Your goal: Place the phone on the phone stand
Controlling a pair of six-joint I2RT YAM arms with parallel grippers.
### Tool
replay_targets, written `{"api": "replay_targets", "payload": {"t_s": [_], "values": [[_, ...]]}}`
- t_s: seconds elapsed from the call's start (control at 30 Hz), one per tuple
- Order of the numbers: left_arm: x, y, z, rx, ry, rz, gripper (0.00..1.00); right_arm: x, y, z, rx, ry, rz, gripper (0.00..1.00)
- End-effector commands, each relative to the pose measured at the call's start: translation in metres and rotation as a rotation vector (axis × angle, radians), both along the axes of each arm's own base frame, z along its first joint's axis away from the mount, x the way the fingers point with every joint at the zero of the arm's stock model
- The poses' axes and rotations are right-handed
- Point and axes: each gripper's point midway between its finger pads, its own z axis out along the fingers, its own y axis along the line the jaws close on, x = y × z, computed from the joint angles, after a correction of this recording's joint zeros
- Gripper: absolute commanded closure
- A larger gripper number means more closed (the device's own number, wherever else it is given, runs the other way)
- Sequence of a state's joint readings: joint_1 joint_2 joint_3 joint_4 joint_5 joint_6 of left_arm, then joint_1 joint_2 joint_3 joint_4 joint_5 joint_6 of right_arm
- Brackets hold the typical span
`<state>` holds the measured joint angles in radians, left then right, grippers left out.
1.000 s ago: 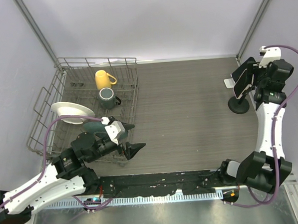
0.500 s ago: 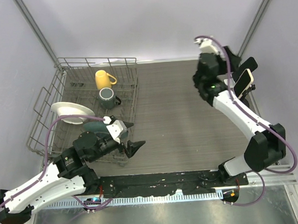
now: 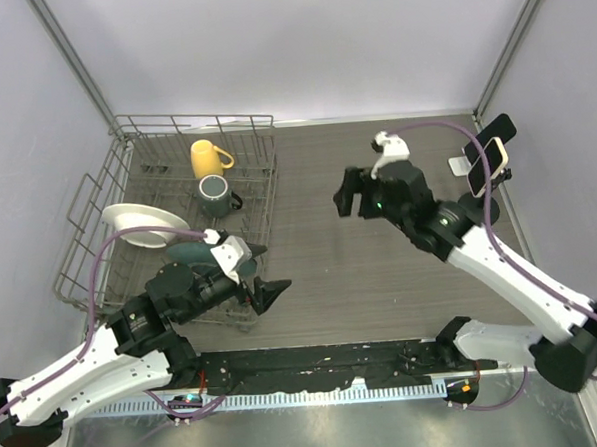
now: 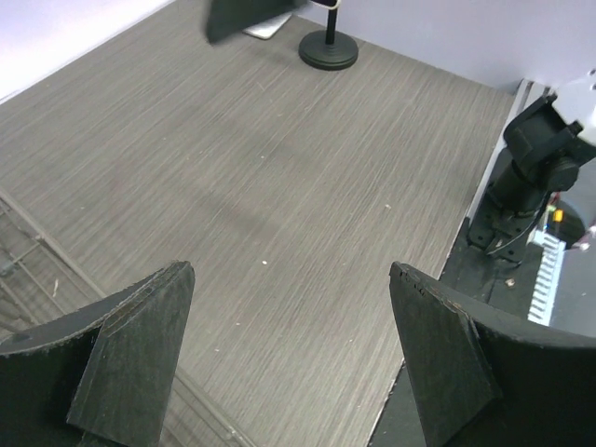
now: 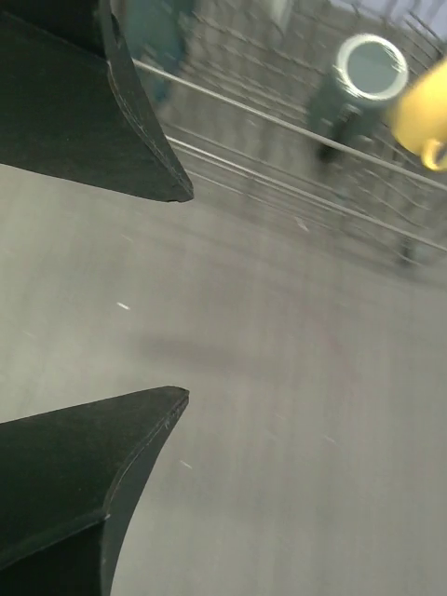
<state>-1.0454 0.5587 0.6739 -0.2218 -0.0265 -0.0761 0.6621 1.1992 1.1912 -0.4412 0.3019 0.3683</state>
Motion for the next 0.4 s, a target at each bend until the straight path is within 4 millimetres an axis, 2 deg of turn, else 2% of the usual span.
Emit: {"api": "replay_targets", "payload": {"t_s": [0.0,0.07,0.1,0.13,0.2,0.27,0.3,0.33,0.37], "values": [[-0.007,0.002,0.050,-0.166,0.020,0.001,0.10,-0.066,0.000,0.022,0.360,0.062,0.043,0.14],[-0.012,0.005,0.065,-0.221,0.038,-0.006,0.10,-0.080,-0.020,0.026,0.391,0.035,-0.004,0.14],[-0.015,0.008,0.074,-0.254,0.037,-0.009,0.10,-0.093,-0.043,0.042,0.433,-0.040,-0.044,0.14],[-0.018,0.011,0.082,-0.283,0.032,-0.018,0.10,-0.101,-0.053,0.044,0.457,-0.048,-0.070,0.14],[-0.026,0.020,0.103,-0.366,0.019,-0.035,0.09,-0.126,-0.080,0.071,0.545,-0.157,-0.084,0.14],[-0.040,0.023,0.116,-0.421,-0.001,-0.094,0.08,-0.145,-0.094,0.092,0.578,-0.265,-0.037,0.14],[-0.045,0.028,0.130,-0.470,-0.026,-0.110,0.07,-0.154,-0.100,0.101,0.599,-0.308,-0.019,0.14],[-0.051,0.038,0.144,-0.518,-0.054,-0.122,0.05,-0.169,-0.119,0.118,0.653,-0.388,-0.034,0.14],[-0.057,0.046,0.160,-0.572,-0.085,-0.131,0.04,-0.176,-0.129,0.127,0.668,-0.428,-0.047,0.14]]}}
